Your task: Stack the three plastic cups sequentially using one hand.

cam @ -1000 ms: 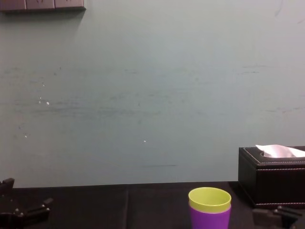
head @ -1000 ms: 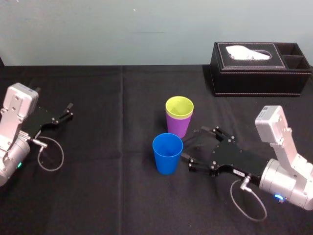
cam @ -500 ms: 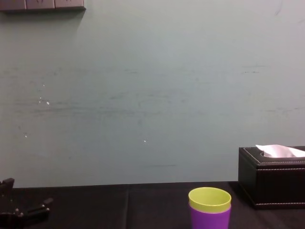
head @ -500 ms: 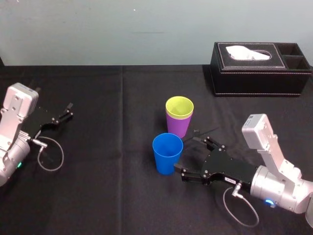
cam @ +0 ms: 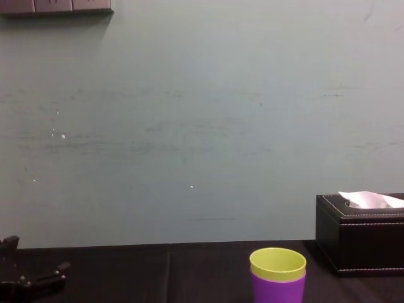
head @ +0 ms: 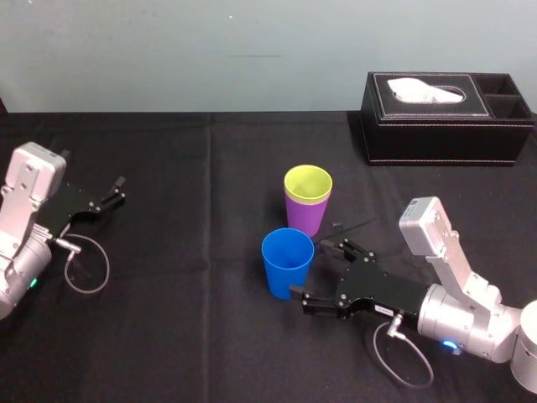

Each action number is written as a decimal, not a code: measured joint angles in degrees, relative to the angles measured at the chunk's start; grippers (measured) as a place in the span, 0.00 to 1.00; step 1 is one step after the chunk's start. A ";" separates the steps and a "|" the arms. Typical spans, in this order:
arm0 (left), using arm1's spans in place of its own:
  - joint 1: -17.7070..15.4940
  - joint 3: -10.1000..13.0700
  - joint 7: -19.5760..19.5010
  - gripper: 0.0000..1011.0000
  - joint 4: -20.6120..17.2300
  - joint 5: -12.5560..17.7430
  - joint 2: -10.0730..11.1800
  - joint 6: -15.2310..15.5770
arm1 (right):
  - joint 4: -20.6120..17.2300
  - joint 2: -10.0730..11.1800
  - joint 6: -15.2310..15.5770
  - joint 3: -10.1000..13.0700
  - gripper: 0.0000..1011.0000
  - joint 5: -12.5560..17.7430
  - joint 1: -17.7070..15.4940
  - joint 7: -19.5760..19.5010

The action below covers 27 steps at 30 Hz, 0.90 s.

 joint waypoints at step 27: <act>0.00 0.00 0.00 1.00 0.00 0.00 0.00 0.00 | 7.58 -4.16 0.34 -4.43 0.99 1.01 7.68 2.58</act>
